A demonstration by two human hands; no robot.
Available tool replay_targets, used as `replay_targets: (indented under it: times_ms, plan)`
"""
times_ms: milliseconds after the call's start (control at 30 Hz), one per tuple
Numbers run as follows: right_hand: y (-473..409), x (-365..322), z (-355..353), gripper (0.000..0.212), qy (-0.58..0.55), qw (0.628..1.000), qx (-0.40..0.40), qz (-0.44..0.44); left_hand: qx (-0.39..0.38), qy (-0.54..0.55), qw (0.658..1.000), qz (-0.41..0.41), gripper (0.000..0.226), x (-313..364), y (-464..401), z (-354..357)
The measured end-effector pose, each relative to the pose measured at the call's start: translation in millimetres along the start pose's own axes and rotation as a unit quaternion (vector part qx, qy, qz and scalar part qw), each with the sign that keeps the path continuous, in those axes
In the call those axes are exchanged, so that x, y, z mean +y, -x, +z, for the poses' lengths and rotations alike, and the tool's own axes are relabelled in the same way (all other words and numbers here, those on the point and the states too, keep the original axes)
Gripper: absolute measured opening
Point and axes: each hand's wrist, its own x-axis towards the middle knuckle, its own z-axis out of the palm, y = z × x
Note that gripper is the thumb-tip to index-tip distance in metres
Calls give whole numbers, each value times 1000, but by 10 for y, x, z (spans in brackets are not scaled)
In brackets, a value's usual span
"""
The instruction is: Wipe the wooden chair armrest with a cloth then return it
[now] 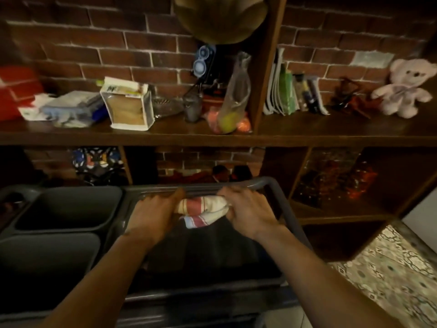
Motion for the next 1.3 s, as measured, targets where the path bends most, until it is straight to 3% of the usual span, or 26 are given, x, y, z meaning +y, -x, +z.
replay_targets:
  times_ms: [100, 267, 467, 700, 867, 1067, 1200, 1300]
  plan:
    - [-172, 135, 269, 36, -15, 1000, -20, 0, -24, -11, 999, -22, 66, -83, -145, 278]
    - [-389, 482, 869, 48, -36, 997, -64, 11, -57, -41, 997, -11, 63, -185, -416, 907]
    - [-473, 861, 1654, 43, -75, 988, -135, 25, -121, -53, 991, -31, 62, -186, -599, 1729]
    - [-482, 1071, 2480, 48, -56, 972, -227, 32, -194, 1, 980, -42, 83, -261, -577, 2510]
    - [-323, 1175, 2908, 75, -44, 937, -344, -22, -229, 18, 973, -10, 85, -264, -425, 2856]
    - [-198, 1145, 3082, 93, -34, 929, -367, -28, -327, 13, 945, -12, 84, -367, -366, 3088]
    - [-225, 1083, 2910, 81, -46, 928, -370, -7, -336, 68, 939, -25, 85, -420, -403, 2940]
    - [-285, 993, 2620, 66, -58, 933, -354, 40, -284, 72, 955, -45, 85, -446, -435, 2723]
